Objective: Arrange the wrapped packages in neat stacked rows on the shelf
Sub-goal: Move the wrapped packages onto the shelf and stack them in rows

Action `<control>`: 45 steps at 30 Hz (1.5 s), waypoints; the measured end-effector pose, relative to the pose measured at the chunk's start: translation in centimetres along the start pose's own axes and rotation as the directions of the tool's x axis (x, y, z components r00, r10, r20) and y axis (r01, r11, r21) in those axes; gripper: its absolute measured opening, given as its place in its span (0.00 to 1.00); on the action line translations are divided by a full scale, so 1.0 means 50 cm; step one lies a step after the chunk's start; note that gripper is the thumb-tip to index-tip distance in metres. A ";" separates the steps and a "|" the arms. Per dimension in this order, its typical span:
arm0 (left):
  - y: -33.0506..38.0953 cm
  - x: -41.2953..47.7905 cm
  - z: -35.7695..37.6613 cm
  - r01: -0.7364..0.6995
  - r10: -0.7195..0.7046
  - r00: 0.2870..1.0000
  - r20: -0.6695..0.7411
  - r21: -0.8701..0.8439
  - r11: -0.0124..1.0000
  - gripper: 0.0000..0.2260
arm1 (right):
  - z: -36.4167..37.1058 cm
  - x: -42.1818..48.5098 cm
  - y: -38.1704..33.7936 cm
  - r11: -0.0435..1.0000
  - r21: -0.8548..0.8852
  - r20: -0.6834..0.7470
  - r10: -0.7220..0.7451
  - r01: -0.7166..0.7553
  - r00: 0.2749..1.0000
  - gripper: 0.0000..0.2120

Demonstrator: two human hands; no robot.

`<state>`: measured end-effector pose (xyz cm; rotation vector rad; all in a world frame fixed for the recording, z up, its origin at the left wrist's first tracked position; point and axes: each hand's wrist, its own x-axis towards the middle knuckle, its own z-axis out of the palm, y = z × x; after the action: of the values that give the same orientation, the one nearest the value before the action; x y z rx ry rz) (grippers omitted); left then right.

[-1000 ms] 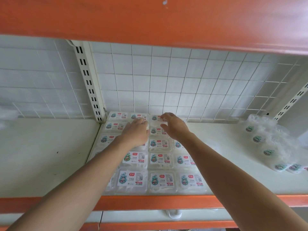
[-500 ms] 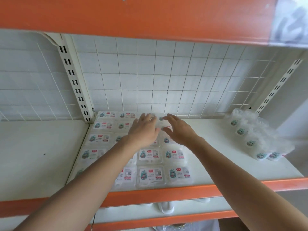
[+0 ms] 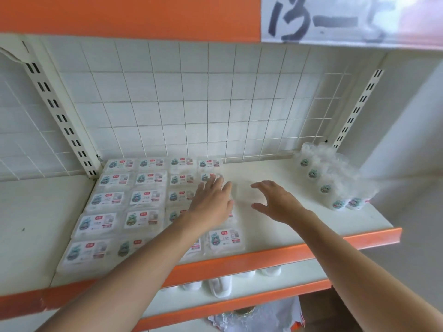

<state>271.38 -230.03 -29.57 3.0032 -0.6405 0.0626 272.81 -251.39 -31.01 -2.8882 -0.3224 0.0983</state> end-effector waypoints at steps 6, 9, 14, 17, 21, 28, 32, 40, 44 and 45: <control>0.010 0.000 -0.009 -0.049 0.042 0.993 -0.112 -0.059 0.997 0.18 | -0.010 -0.001 0.005 0.981 0.159 -0.234 -0.075 0.114 0.969 0.24; 0.005 -0.002 -0.020 -0.051 0.028 0.990 -0.136 -0.174 0.983 0.20 | -0.024 0.001 -0.004 0.946 0.221 -0.315 -0.161 0.238 0.935 0.24; -0.018 0.001 -0.037 0.041 -0.164 0.969 -0.187 -0.529 0.847 0.17 | -0.040 0.006 -0.043 0.820 0.488 -0.314 -0.156 0.300 0.937 0.15; -0.026 0.001 -0.052 0.110 -0.267 0.955 -0.129 -0.681 0.724 0.15 | -0.052 0.013 -0.068 0.793 0.571 -0.283 -0.052 0.212 0.958 0.12; -0.032 -0.006 -0.061 0.171 -0.311 0.948 -0.064 -0.721 0.671 0.15 | -0.057 0.022 -0.078 0.826 0.542 -0.237 -0.024 0.153 0.971 0.15; -0.039 -0.012 -0.058 0.204 -0.331 0.943 -0.034 -0.726 0.657 0.17 | -0.052 0.027 -0.089 0.821 0.545 -0.222 -0.054 0.169 0.974 0.14; -0.046 -0.008 -0.054 0.223 -0.358 0.933 -0.021 -0.749 0.624 0.16 | -0.044 0.030 -0.083 0.876 0.409 -0.297 -0.135 0.254 0.945 0.22; -0.065 0.007 -0.056 0.285 -0.395 0.918 0.029 -0.741 0.608 0.15 | -0.026 0.048 -0.111 0.905 0.146 -0.380 -0.322 0.400 0.867 0.33; -0.092 0.009 -0.078 0.262 -0.348 0.937 -0.036 -0.586 0.767 0.19 | -0.016 0.087 -0.128 0.945 0.140 -0.323 -0.237 0.294 0.916 0.32; -0.103 0.009 -0.082 0.242 -0.316 0.945 -0.080 -0.481 0.843 0.18 | -0.013 0.099 -0.131 0.956 0.136 -0.304 -0.209 0.259 0.930 0.32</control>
<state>273.82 -225.20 -25.79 2.5526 -0.1577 0.1090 276.33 -244.20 -29.02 -2.6185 -0.5696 -0.3159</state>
